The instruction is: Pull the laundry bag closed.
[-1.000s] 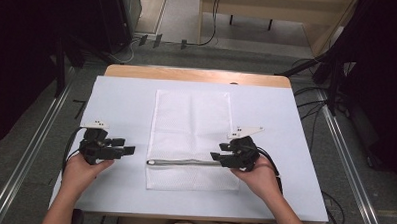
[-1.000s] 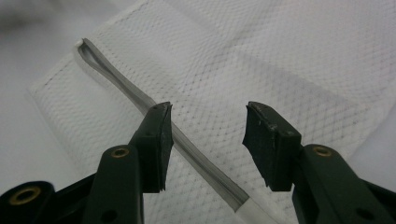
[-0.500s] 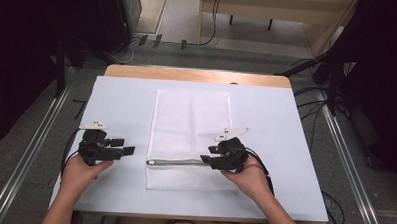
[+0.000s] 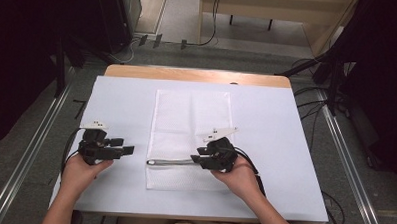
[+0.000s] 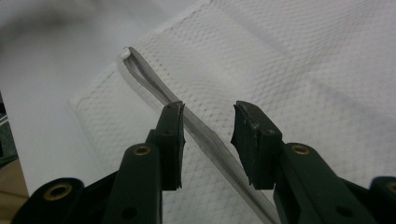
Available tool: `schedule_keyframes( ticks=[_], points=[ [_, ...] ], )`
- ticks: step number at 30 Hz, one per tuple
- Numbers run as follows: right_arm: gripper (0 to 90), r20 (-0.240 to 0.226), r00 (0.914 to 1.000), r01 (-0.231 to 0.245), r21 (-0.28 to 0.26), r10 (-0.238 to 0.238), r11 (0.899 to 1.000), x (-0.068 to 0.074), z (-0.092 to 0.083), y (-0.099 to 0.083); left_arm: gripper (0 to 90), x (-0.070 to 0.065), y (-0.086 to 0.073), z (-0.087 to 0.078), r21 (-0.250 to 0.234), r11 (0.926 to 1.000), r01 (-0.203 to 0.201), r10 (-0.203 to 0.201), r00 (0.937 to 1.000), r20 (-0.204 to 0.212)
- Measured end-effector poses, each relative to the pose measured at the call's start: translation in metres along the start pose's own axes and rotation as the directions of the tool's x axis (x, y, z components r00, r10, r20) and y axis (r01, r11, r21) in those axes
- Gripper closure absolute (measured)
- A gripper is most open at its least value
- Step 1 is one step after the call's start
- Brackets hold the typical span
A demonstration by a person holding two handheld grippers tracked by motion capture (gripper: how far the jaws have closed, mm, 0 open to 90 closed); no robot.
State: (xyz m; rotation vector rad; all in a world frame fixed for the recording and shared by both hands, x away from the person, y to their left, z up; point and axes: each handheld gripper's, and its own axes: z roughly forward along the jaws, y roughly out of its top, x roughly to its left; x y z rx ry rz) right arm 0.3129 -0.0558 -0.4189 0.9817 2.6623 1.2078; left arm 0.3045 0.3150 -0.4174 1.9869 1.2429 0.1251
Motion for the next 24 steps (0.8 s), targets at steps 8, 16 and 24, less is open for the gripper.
schedule_keyframes(
  ticks=[8,16,24],
  points=[
    [67.8,-0.018,0.9998,0.012,-0.001,-0.013,1.000,0.011,0.010,0.006,36.9,0.001,0.002,0.001,0.001,1.0000,0.002,-0.002,1.0000,0.002],
    [68.9,-0.034,0.9991,0.027,0.008,-0.026,1.000,0.022,0.019,0.010,37.4,0.003,0.005,0.001,0.009,1.0000,0.002,-0.002,1.0000,0.003],
    [70.3,-0.052,0.9981,0.034,0.016,-0.033,0.999,0.030,0.030,0.013,37.5,0.004,0.007,0.003,0.003,1.0000,0.004,-0.004,1.0000,0.008]
  ],
)
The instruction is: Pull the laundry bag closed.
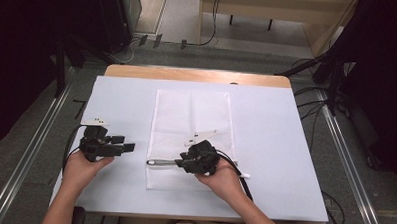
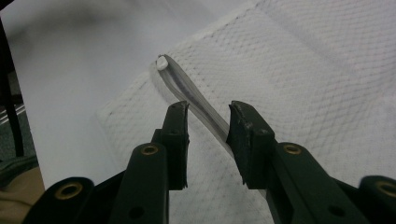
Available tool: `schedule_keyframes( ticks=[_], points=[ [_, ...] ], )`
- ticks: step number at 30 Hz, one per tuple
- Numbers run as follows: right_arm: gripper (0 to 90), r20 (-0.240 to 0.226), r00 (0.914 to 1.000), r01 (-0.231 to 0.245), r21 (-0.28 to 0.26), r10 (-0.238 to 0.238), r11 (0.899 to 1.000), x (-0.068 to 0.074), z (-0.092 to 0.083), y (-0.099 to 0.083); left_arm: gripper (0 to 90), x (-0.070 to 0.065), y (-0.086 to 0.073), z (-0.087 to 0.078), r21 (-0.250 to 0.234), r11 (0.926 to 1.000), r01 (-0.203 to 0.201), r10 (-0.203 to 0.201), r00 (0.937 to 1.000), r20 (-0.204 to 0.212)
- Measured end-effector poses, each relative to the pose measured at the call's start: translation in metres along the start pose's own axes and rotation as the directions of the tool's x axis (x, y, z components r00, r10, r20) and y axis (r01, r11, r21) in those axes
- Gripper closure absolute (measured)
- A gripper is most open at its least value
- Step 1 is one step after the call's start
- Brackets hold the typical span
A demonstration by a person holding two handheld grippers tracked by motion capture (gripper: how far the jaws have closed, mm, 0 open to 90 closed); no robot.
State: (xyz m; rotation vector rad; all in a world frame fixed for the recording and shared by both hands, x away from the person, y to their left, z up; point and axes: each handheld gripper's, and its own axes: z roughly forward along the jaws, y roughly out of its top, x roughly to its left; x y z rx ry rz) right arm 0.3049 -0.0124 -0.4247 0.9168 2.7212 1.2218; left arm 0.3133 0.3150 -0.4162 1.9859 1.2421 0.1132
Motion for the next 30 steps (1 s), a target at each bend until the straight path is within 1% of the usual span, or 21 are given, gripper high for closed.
schedule_keyframes(
  ticks=[2,6,8,9,11,14,18,20,26,28,30],
  points=[
    [71.4,-0.009,1.0000,-0.004,0.001,0.004,1.000,0.002,0.003,0.002,37.5,0.001,0.000,0.000,0.004,1.0000,-0.002,0.002,1.0000,0.000],
    [72.0,-0.018,0.9998,0.011,0.007,-0.011,1.000,0.006,0.010,0.005,37.9,0.001,0.000,-0.001,0.002,1.0000,0.000,0.000,1.0000,0.005],
    [71.7,-0.024,0.9997,0.003,0.009,-0.002,1.000,0.008,0.012,0.007,38.0,0.002,0.000,-0.001,0.002,1.0000,0.004,-0.004,1.0000,0.005],
    [71.6,-0.024,0.9997,0.009,0.000,-0.009,1.000,0.008,0.014,0.008,38.0,0.002,0.000,-0.001,0.002,1.0000,0.005,-0.005,1.0000,0.005],
    [71.5,-0.032,0.9994,0.009,0.001,-0.009,1.000,0.010,0.019,0.011,37.9,0.002,0.000,-0.001,0.005,1.0000,0.004,-0.004,1.0000,0.005],
    [71.7,-0.031,0.9995,0.011,0.009,-0.011,1.000,0.011,0.022,0.013,37.9,0.002,0.000,-0.001,0.003,1.0000,0.006,-0.006,1.0000,0.006],
    [72.5,-0.041,0.9990,0.018,0.015,-0.018,1.000,0.012,0.029,0.015,38.5,0.003,0.000,0.000,0.011,0.9999,-0.002,0.002,1.0000,0.001],
    [73.1,-0.047,0.9988,0.008,0.017,-0.007,1.000,0.014,0.033,0.016,38.6,0.003,0.000,0.000,0.010,0.9999,-0.005,0.005,1.0000,0.005],
    [74.0,-0.064,0.9979,0.012,0.021,-0.010,1.000,0.018,0.046,0.017,38.6,0.003,0.000,0.000,0.006,1.0000,-0.002,0.002,1.0000,0.005],
    [75.2,-0.071,0.9975,0.003,0.025,-0.001,1.000,0.019,0.051,0.018,38.6,0.003,0.000,0.000,0.001,1.0000,0.002,-0.002,1.0000,0.009],
    [75.3,-0.077,0.9971,0.003,0.023,-0.002,1.000,0.019,0.052,0.019,38.6,0.004,0.000,0.000,0.001,1.0000,0.004,-0.004,1.0000,0.005]
  ],
)
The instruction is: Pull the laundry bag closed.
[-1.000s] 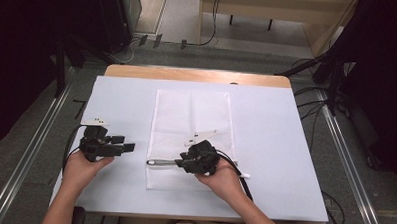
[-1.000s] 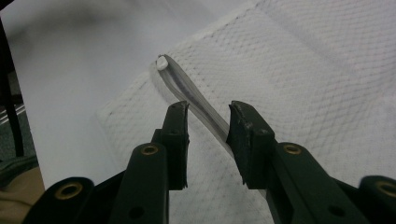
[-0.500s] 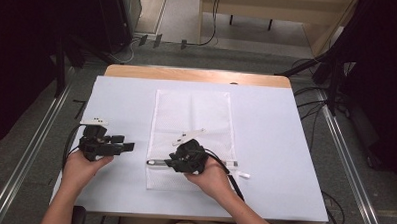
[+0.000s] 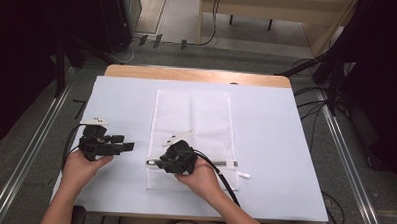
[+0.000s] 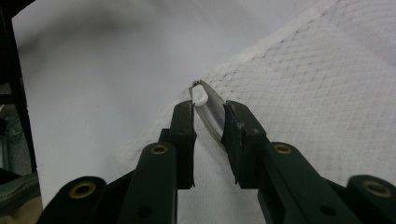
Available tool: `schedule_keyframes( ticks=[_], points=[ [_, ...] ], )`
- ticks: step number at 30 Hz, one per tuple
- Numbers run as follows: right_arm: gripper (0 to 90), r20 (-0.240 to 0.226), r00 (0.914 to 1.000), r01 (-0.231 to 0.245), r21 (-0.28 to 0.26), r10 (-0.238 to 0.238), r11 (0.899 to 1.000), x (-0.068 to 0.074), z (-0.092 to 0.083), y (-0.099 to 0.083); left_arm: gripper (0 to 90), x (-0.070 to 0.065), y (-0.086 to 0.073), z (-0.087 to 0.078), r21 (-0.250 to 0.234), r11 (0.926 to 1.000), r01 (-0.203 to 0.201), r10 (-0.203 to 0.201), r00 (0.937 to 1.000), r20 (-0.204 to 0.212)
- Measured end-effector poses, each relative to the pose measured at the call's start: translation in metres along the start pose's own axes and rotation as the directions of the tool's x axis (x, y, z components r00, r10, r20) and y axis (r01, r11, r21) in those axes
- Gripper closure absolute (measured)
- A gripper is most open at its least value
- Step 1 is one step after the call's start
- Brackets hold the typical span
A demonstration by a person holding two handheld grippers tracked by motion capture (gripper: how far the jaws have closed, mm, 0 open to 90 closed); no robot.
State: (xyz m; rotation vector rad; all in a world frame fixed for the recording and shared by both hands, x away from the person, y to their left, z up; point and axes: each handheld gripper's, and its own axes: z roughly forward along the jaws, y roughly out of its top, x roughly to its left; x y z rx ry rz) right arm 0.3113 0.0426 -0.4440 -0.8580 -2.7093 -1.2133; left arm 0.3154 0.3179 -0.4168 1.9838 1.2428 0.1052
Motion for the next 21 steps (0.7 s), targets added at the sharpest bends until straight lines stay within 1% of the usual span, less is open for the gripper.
schedule_keyframes(
  ticks=[3,11,12,14,16,21],
  points=[
    [75.3,-0.011,0.9998,-0.016,0.008,0.016,1.000,0.000,0.004,0.000,38.6,0.000,0.000,0.000,-0.001,1.0000,-0.003,0.003,1.0000,0.001],
    [75.0,-0.025,0.9994,-0.021,0.032,0.022,0.999,0.002,0.018,-0.001,38.5,0.000,0.000,0.000,0.004,1.0000,-0.007,0.007,1.0000,-0.001],
    [74.9,-0.022,0.9996,-0.016,0.033,0.017,0.999,0.002,0.019,-0.001,38.5,0.000,0.000,0.000,0.002,1.0000,-0.005,0.005,1.0000,0.001],
    [74.3,-0.021,0.9995,-0.023,0.040,0.024,0.999,0.002,0.021,-0.002,38.5,0.000,0.001,0.000,0.002,1.0000,-0.007,0.007,1.0000,0.000],
    [74.1,-0.019,0.9996,-0.022,0.036,0.022,0.999,0.001,0.023,-0.002,38.5,0.000,0.000,0.001,-0.001,1.0000,-0.006,0.006,1.0000,0.001],
    [73.9,-0.030,0.9989,-0.036,0.031,0.037,0.999,0.000,0.028,0.000,38.4,0.000,0.001,0.001,0.000,1.0000,-0.007,0.007,1.0000,0.000]
  ],
)
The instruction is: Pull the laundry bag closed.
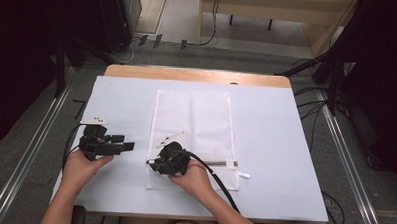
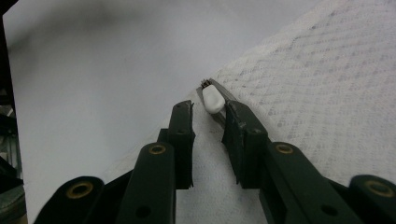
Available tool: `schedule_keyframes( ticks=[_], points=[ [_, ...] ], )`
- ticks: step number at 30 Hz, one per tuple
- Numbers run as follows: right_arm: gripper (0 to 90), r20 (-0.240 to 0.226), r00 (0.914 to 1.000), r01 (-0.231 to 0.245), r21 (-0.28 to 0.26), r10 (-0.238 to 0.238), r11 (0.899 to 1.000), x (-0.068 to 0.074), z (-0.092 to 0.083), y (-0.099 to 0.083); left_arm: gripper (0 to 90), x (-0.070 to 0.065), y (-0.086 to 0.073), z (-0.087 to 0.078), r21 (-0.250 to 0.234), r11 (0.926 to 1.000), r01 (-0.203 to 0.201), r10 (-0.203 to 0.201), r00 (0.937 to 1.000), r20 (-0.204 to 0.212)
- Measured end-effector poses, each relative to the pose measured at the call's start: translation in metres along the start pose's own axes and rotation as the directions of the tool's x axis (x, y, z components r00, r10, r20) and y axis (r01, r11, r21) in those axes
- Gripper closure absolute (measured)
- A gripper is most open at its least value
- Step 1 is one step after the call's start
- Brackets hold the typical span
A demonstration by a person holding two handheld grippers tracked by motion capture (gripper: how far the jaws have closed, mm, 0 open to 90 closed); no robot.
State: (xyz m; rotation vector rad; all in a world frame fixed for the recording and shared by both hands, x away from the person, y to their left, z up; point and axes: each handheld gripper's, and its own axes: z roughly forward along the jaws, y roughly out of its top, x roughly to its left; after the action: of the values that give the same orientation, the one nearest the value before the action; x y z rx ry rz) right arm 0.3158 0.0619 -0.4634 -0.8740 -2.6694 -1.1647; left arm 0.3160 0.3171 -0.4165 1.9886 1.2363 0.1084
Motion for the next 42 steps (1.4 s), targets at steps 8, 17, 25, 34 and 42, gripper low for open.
schedule_keyframes(
  ticks=[8,17,25,34,42],
  points=[
    [74.8,-0.005,1.0000,0.007,-0.009,-0.007,1.000,0.003,0.006,0.006,38.4,0.000,0.000,-0.001,-0.005,1.0000,-0.002,0.002,1.0000,0.001],
    [83.6,0.023,0.9996,0.013,0.010,-0.013,1.000,0.004,0.015,0.013,39.0,0.000,-0.001,-0.002,-0.007,1.0000,-0.004,0.004,1.0000,0.005],
    [87.4,0.021,0.9994,0.026,0.013,-0.026,1.000,0.003,0.013,0.015,45.4,-0.001,-0.004,-0.002,0.009,0.9998,-0.018,0.018,0.9998,0.012],
    [87.5,0.025,0.9986,0.046,0.003,-0.046,0.999,0.005,0.009,0.019,45.5,-0.007,-0.010,0.004,0.063,0.9971,-0.043,0.039,0.9975,0.058],
    [87.4,0.018,0.9990,0.041,-0.032,-0.040,0.999,0.003,0.003,0.024,45.7,-0.013,-0.015,0.008,0.082,0.9953,-0.051,0.043,0.9943,0.098]
  ],
)
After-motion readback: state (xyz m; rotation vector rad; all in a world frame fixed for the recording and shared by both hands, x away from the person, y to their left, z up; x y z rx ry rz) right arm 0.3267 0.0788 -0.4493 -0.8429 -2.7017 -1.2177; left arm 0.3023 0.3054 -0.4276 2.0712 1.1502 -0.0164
